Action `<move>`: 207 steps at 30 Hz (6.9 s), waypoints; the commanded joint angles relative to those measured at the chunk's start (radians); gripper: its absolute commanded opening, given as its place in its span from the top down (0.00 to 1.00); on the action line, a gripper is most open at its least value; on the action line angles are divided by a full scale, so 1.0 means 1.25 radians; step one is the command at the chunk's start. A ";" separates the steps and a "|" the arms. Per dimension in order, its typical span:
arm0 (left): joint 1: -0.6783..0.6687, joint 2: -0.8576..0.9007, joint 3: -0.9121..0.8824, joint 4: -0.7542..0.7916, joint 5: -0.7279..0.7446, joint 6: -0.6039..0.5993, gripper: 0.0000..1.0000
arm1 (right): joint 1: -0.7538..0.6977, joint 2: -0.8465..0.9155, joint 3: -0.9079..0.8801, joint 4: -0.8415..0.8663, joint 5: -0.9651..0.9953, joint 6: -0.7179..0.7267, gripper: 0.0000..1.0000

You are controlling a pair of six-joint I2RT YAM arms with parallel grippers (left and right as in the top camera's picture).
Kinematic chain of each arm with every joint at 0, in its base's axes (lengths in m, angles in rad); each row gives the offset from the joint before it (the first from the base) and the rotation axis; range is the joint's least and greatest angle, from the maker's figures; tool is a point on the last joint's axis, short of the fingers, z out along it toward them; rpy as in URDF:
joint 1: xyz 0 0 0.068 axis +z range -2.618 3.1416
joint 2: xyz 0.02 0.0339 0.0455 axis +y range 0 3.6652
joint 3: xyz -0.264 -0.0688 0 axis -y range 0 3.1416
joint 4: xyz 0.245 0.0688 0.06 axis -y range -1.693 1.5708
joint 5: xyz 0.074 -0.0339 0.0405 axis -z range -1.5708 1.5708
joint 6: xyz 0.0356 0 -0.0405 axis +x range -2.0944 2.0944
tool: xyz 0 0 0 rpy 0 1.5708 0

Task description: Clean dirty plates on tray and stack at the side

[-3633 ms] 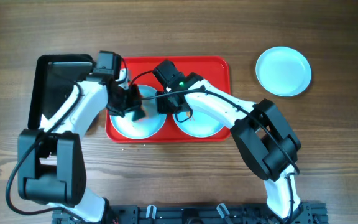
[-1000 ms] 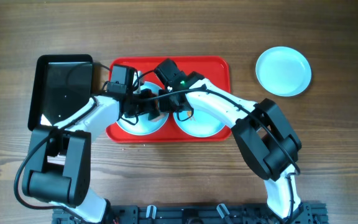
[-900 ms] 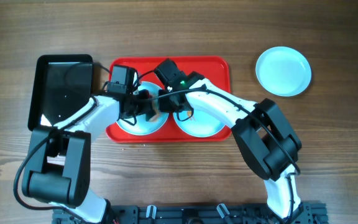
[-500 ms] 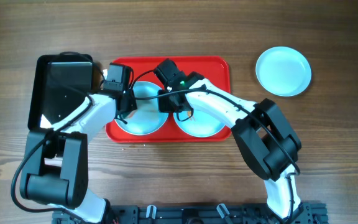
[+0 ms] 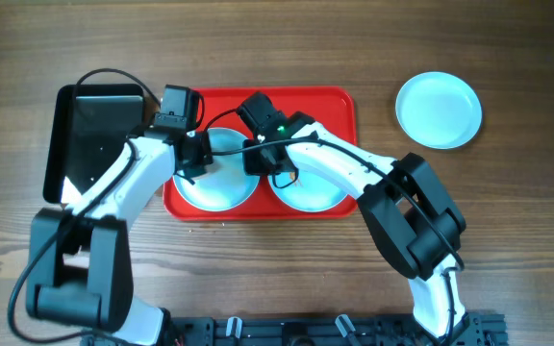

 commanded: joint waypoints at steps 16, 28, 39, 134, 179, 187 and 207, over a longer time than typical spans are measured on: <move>-0.099 0.126 0.022 0.010 0.275 -0.062 0.96 | -0.006 0.021 -0.004 -0.017 0.037 -0.005 0.96; -0.030 0.122 0.028 -0.119 -0.153 -0.053 0.96 | -0.006 0.021 -0.004 -0.020 0.037 -0.005 0.96; -0.019 0.054 0.141 -0.146 0.068 -0.055 0.96 | -0.006 0.021 -0.004 -0.019 0.037 -0.005 0.96; 0.472 0.122 0.238 -0.091 -0.031 0.249 0.93 | -0.006 0.021 -0.004 -0.013 0.037 -0.019 0.96; 0.482 -0.010 0.239 -0.109 0.155 0.131 0.40 | -0.331 -0.197 0.031 -0.238 0.042 -0.298 0.53; 0.482 -0.009 0.239 -0.110 0.155 0.131 0.40 | -0.365 -0.137 -0.037 -0.237 0.030 -0.363 0.68; 0.482 -0.009 0.239 -0.114 0.155 0.131 0.39 | -0.362 -0.103 -0.137 -0.176 -0.121 -0.485 0.67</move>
